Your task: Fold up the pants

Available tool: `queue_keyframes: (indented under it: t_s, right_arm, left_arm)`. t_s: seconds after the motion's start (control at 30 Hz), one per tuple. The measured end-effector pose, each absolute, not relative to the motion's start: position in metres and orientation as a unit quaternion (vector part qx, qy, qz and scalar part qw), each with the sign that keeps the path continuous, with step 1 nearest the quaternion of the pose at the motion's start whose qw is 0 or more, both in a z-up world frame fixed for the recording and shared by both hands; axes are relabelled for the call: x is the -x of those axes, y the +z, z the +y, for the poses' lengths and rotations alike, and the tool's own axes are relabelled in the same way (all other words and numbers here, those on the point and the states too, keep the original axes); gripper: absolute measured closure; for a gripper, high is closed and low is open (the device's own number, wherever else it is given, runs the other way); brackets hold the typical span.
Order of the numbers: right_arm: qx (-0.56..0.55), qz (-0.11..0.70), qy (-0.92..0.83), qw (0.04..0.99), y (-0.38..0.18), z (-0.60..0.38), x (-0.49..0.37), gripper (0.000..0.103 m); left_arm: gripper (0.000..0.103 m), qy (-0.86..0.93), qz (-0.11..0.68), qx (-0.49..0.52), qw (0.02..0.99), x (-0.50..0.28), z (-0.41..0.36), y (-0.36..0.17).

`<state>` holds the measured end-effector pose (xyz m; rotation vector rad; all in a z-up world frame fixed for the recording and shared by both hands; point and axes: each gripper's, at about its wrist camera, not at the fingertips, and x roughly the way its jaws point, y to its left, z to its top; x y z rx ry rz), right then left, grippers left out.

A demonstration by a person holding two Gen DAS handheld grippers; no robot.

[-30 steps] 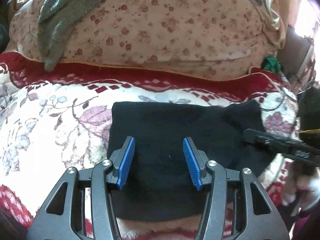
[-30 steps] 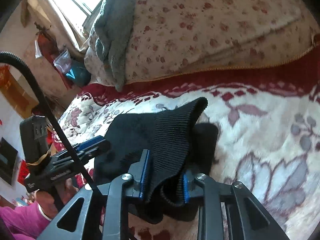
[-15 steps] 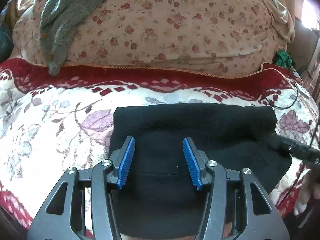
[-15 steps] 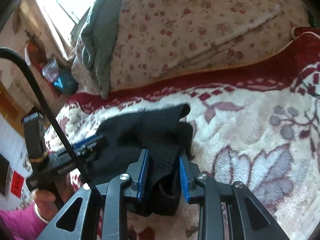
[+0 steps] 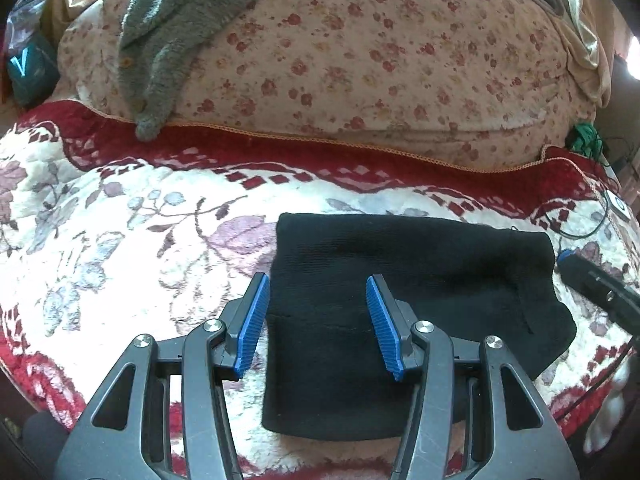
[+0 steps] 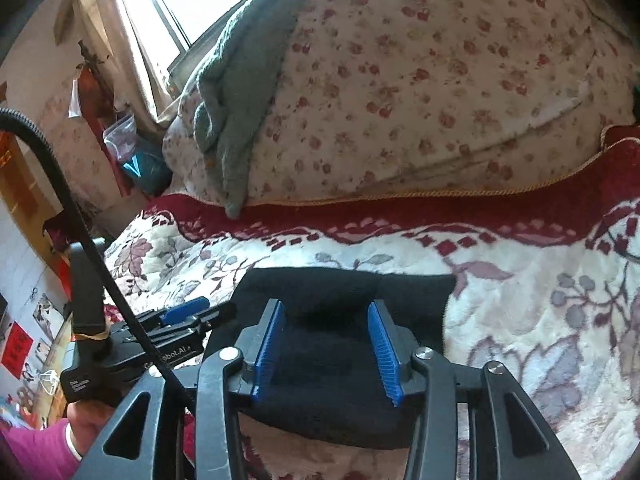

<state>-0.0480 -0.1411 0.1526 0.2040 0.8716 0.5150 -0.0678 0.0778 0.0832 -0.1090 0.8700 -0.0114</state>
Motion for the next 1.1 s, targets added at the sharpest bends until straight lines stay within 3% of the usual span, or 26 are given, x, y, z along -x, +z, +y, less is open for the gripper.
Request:
queue_keyframes:
  t_s: [0.5,0.57,0.63,0.9,0.97,1.1]
  right_arm:
    - [-0.080,0.436,0.223,0.868,0.138,-0.145,0.047,0.048]
    - [-0.082,0.437,0.215,0.870,0.136,-0.151,0.047,0.041]
    - [-0.089,0.436,0.213,0.870,0.134,-0.159,0.047,0.026]
    - [-0.142,0.482,0.215,0.838,0.102,-0.185,0.036,0.025]
    - [-0.173,0.493,0.224,0.823,0.091,-0.188,0.032,0.025]
    - [-0.198,0.509,0.243,0.802,0.074,-0.184,0.024,0.022]
  left_arm:
    - [0.053,0.006,0.423,0.050,0.905,0.072,0.086,0.081]
    - [0.053,0.006,0.424,0.051,0.904,0.072,0.087,0.080]
    - [0.053,-0.001,0.426,0.058,0.903,0.073,0.093,0.079]
    - [0.053,0.014,0.437,0.072,0.896,0.073,0.123,0.064]
    - [0.047,0.014,0.439,0.079,0.895,0.072,0.128,0.062]
    - [0.046,0.007,0.438,0.092,0.894,0.071,0.133,0.058]
